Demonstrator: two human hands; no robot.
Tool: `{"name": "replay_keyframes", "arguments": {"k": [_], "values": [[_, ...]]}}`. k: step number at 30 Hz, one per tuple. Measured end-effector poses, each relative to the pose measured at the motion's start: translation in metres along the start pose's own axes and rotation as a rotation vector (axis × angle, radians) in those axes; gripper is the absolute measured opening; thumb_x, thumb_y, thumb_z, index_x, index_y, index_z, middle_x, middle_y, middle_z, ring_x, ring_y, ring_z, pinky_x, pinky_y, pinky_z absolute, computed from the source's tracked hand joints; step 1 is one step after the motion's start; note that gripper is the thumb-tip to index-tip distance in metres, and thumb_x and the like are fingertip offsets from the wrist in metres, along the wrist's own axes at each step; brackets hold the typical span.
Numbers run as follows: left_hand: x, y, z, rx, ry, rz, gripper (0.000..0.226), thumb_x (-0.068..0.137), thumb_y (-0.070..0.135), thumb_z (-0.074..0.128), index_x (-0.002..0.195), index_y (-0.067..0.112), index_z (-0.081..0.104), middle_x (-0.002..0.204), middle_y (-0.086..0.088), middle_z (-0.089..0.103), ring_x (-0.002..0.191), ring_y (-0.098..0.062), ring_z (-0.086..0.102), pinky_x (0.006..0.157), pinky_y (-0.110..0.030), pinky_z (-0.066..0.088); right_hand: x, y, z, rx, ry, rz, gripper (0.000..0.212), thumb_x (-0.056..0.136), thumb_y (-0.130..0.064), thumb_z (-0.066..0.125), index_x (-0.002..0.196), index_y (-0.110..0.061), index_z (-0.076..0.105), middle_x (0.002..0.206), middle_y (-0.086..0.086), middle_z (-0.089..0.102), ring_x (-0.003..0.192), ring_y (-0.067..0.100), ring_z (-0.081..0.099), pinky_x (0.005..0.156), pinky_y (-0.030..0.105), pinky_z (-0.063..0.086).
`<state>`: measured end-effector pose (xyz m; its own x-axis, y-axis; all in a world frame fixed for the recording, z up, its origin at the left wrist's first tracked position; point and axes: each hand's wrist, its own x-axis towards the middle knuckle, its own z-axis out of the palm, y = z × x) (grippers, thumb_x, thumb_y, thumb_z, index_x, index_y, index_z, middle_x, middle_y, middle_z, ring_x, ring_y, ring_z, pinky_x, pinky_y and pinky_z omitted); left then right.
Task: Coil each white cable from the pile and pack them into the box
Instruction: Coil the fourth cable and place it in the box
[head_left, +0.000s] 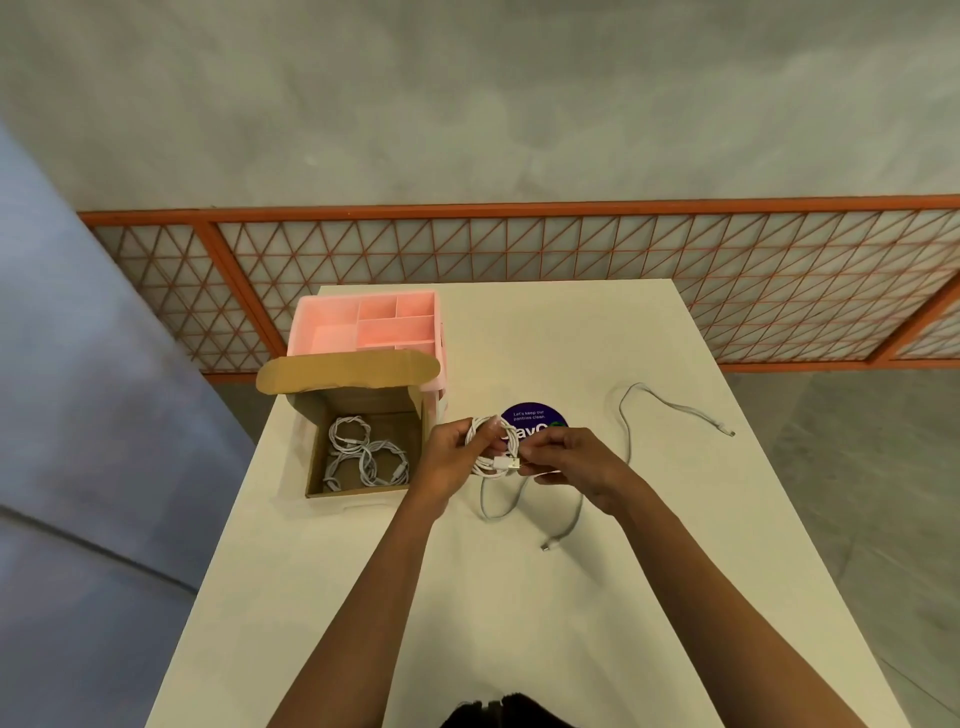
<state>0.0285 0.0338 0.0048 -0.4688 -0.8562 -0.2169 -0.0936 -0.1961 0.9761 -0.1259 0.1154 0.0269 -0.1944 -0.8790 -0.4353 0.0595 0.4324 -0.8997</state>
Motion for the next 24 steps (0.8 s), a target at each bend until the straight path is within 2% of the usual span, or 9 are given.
{"name": "replay_keyframes", "arguments": {"k": [5, 8, 12, 15, 19, 24], "values": [[-0.004, -0.003, -0.003, 0.004, 0.007, -0.021, 0.021, 0.093, 0.027, 0.057, 0.091, 0.010, 0.069, 0.076, -0.004, 0.071, 0.064, -0.005, 0.065, 0.058, -0.017, 0.050, 0.003, 0.003, 0.005, 0.000, -0.003, -0.008, 0.008, 0.090, -0.007, 0.062, 0.096, -0.006, 0.066, 0.084, 0.006, 0.068, 0.077, 0.014, 0.067, 0.075, 0.025, 0.053], [-0.008, -0.001, -0.008, -0.012, -0.031, -0.018, 0.021, 0.094, 0.025, 0.055, 0.097, 0.008, 0.068, 0.077, -0.003, 0.070, 0.067, -0.004, 0.066, 0.060, -0.016, 0.050, 0.006, 0.004, 0.012, -0.006, -0.019, -0.013, 0.009, 0.090, -0.011, 0.062, 0.096, -0.007, 0.068, 0.081, 0.005, 0.068, 0.074, 0.011, 0.065, 0.073, 0.022, 0.053], [-0.011, -0.004, -0.025, 0.011, -0.111, -0.046, 0.024, 0.096, 0.024, 0.052, 0.109, 0.009, 0.065, 0.088, -0.005, 0.070, 0.080, -0.009, 0.066, 0.071, -0.018, 0.053, 0.013, 0.008, 0.026, -0.055, -0.018, -0.001, 0.020, 0.093, -0.020, 0.060, 0.101, -0.004, 0.068, 0.084, 0.004, 0.068, 0.076, 0.011, 0.065, 0.068, 0.019, 0.051], [-0.014, -0.008, -0.041, -0.096, -0.128, -0.120, 0.025, 0.100, 0.020, 0.043, 0.115, 0.009, 0.060, 0.098, -0.008, 0.068, 0.088, -0.014, 0.066, 0.080, -0.024, 0.055, 0.020, 0.011, 0.041, -0.106, 0.006, 0.002, 0.021, 0.090, -0.020, 0.063, 0.101, -0.003, 0.069, 0.084, 0.005, 0.069, 0.075, 0.011, 0.064, 0.065, 0.016, 0.050], [-0.017, -0.012, -0.067, -0.183, -0.105, -0.167, 0.031, 0.103, 0.016, 0.033, 0.123, 0.004, 0.054, 0.100, -0.009, 0.063, 0.086, -0.010, 0.066, 0.071, -0.019, 0.055, 0.032, 0.011, 0.068, -0.139, 0.050, 0.015, 0.020, 0.087, -0.019, 0.067, 0.097, -0.002, 0.069, 0.081, 0.006, 0.067, 0.070, 0.010, 0.061, 0.062, 0.017, 0.047], [-0.009, -0.018, -0.099, -0.176, 0.053, -0.147, 0.028, 0.101, 0.013, 0.041, 0.122, 0.004, 0.057, 0.099, -0.006, 0.060, 0.087, -0.010, 0.062, 0.066, -0.019, 0.055, 0.053, 0.005, 0.103, -0.200, 0.105, 0.007, 0.019, 0.083, -0.020, 0.071, 0.094, -0.005, 0.072, 0.086, 0.006, 0.069, 0.075, 0.013, 0.060, 0.063, 0.019, 0.044]]}}
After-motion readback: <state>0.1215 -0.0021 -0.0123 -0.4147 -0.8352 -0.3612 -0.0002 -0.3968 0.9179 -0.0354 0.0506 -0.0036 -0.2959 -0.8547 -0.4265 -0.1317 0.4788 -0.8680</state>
